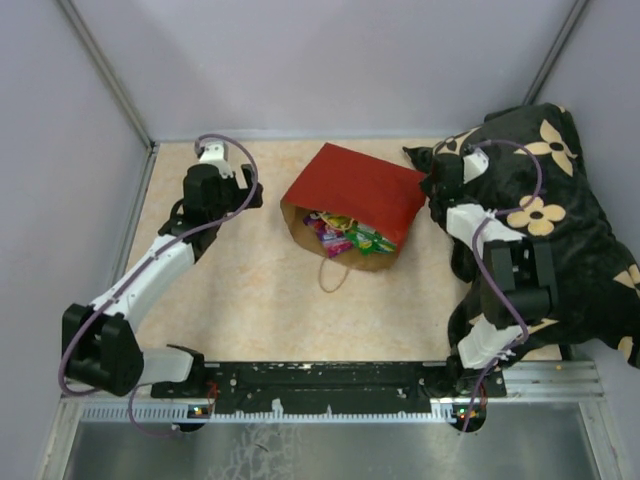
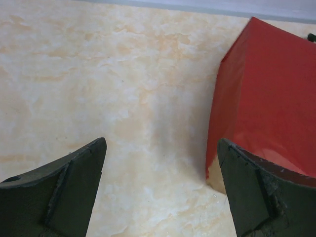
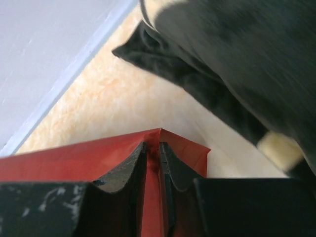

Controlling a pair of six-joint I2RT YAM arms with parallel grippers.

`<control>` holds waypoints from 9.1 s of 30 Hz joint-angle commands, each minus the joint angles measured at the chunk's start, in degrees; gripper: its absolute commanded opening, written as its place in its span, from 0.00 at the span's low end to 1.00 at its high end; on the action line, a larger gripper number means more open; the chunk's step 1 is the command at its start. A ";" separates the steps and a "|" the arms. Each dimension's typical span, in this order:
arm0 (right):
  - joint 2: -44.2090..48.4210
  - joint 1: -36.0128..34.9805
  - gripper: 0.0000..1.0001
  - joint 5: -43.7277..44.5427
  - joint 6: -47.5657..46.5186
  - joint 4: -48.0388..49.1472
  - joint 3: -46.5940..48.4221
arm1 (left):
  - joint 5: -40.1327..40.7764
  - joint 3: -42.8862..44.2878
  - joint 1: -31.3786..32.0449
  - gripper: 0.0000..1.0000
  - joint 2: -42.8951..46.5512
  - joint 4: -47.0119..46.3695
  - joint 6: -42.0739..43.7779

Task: Take the snacks out of the paper bag
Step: Adjust the paper bag at the center of the board.

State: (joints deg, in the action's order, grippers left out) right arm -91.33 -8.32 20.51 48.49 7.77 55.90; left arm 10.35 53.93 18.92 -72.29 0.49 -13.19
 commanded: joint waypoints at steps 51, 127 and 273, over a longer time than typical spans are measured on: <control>-28.44 1.65 0.10 -17.23 -12.44 -2.92 40.44 | -19.45 60.26 0.93 0.10 -57.99 2.74 -5.86; 37.11 -13.83 0.99 1.93 -24.54 -1.86 -15.73 | 0.12 -21.51 11.84 0.98 -24.52 -64.48 9.23; 1.50 -11.55 0.03 11.83 -29.53 12.26 -10.86 | 4.06 20.57 5.29 0.00 -44.98 -21.18 15.03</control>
State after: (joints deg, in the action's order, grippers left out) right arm -89.71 -21.17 29.43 17.19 22.65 43.66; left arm 12.40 73.56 24.97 -116.20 -20.84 -0.34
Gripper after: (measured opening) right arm 0.024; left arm 0.005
